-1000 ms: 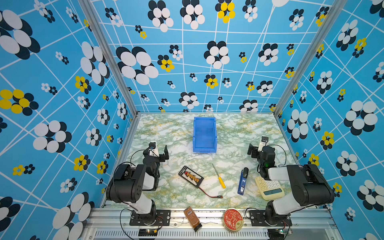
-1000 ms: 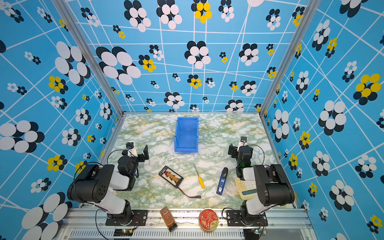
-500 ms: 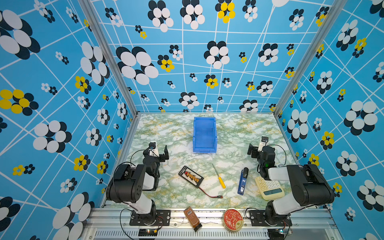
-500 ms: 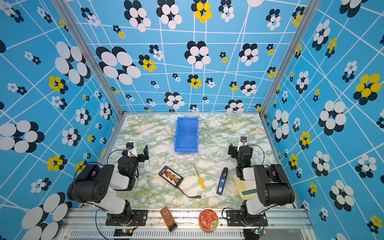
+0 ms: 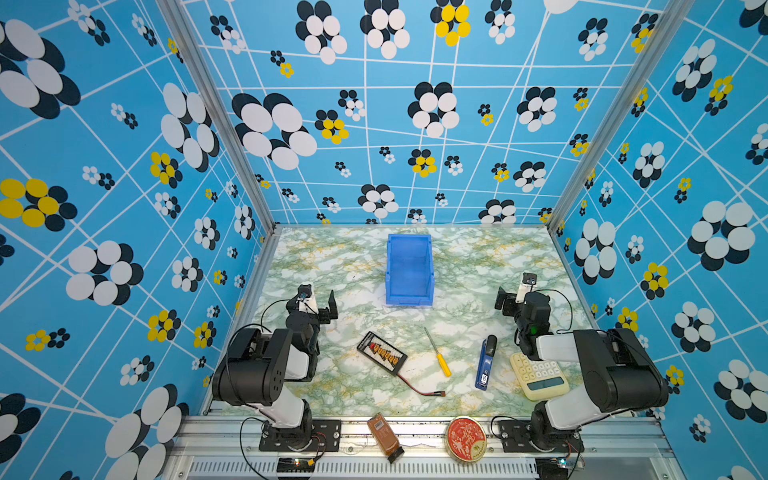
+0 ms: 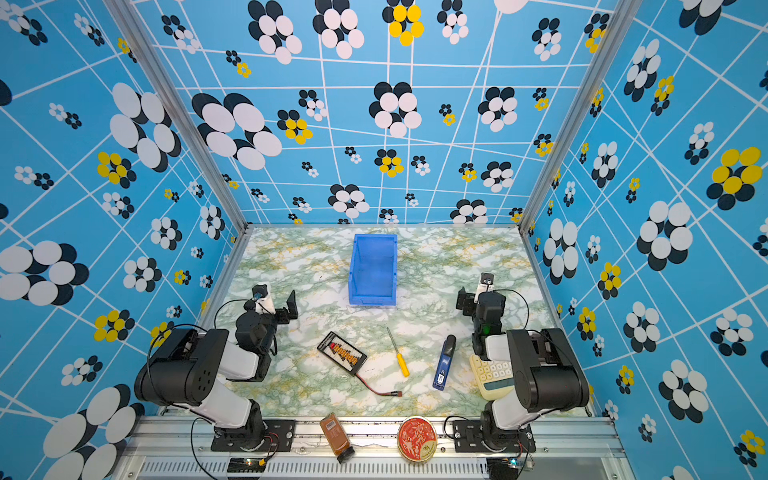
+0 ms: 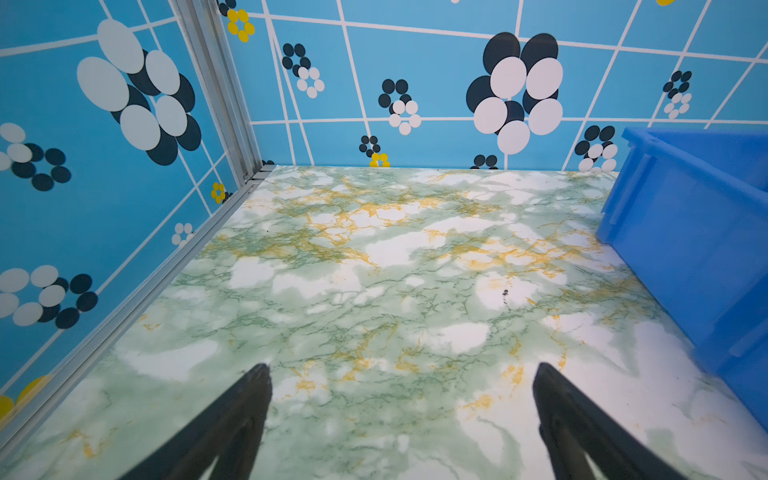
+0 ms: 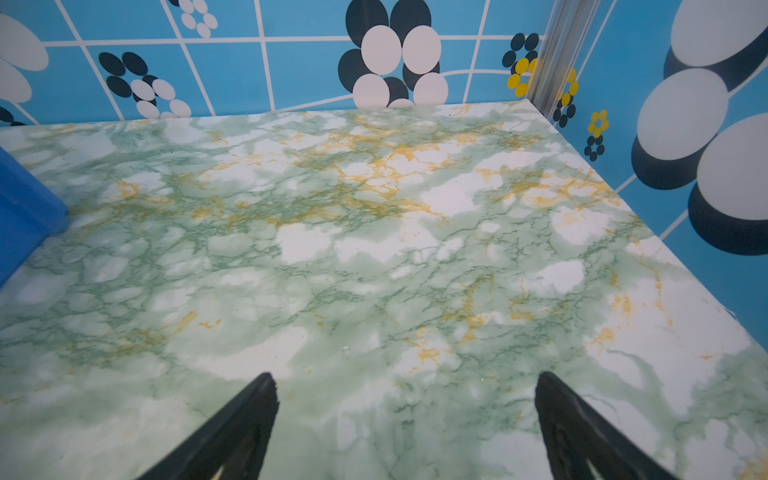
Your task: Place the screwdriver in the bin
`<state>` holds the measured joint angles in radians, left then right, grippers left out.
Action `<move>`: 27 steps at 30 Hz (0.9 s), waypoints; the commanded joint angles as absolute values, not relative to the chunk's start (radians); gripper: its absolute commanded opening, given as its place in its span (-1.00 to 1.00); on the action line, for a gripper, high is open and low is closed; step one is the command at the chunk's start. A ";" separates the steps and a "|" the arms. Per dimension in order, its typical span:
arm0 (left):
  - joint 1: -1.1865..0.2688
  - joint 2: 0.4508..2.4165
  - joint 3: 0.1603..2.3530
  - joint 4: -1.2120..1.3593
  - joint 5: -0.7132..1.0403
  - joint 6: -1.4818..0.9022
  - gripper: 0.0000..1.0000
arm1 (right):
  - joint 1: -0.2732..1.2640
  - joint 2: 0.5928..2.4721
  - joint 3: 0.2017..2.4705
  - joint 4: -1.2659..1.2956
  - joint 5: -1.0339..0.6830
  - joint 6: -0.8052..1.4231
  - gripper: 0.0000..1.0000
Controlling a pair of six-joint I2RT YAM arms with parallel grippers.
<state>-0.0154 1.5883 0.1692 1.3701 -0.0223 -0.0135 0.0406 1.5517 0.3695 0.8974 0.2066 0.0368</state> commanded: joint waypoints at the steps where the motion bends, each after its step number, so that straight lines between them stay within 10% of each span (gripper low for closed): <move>1: -0.028 1.598 0.156 1.397 0.000 0.006 0.98 | 0.034 1.546 0.392 0.889 0.196 0.034 0.98; 12: -0.046 1.481 0.222 1.159 0.184 0.098 0.98 | 0.038 1.256 0.575 0.353 0.342 0.117 0.99; 27: -0.064 1.001 0.674 -0.176 0.190 0.267 0.98 | 0.398 0.986 0.801 -0.461 0.298 0.349 0.99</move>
